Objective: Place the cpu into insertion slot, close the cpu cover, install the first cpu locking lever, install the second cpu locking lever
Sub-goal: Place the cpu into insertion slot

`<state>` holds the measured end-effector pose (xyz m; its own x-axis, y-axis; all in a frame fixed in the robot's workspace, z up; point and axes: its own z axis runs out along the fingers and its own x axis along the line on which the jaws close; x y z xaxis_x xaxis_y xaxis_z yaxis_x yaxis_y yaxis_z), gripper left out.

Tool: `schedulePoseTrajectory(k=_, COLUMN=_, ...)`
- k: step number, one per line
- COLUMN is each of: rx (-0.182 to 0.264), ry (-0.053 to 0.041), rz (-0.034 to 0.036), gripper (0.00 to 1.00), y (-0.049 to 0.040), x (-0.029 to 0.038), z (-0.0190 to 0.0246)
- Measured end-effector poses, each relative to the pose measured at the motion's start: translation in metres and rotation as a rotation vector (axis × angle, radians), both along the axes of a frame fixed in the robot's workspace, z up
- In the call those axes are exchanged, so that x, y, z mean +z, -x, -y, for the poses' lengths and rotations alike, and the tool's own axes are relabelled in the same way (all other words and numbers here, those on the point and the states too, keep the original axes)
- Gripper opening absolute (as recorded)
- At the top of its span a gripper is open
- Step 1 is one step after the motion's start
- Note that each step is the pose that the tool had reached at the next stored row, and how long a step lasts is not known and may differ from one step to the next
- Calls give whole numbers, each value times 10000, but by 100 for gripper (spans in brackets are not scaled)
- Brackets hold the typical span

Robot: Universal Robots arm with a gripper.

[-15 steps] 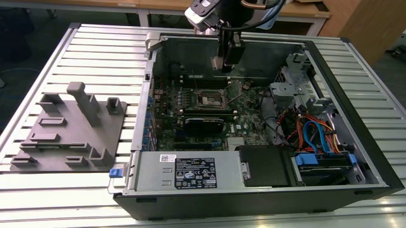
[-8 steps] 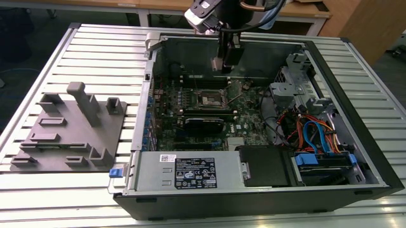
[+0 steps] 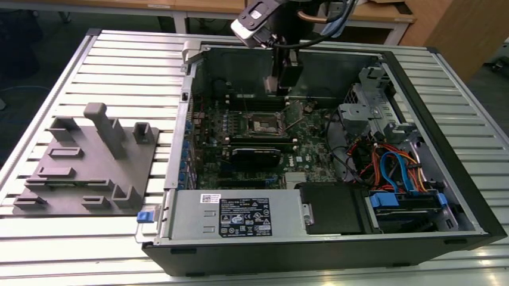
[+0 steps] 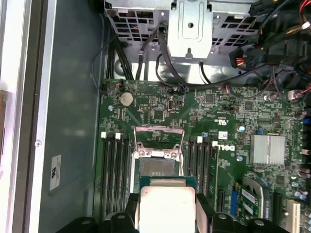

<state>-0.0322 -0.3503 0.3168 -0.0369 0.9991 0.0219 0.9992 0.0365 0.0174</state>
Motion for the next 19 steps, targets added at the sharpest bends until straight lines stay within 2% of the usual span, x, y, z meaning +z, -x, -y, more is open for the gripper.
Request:
schedulePoseTrajectory(k=10, rx=-86, ry=1, rz=0, gripper=54, y=3, x=-177, z=-7)
schedulePoseTrajectory(k=19, rx=-88, ry=0, rz=-1, gripper=54, y=3, x=-207, z=-7)
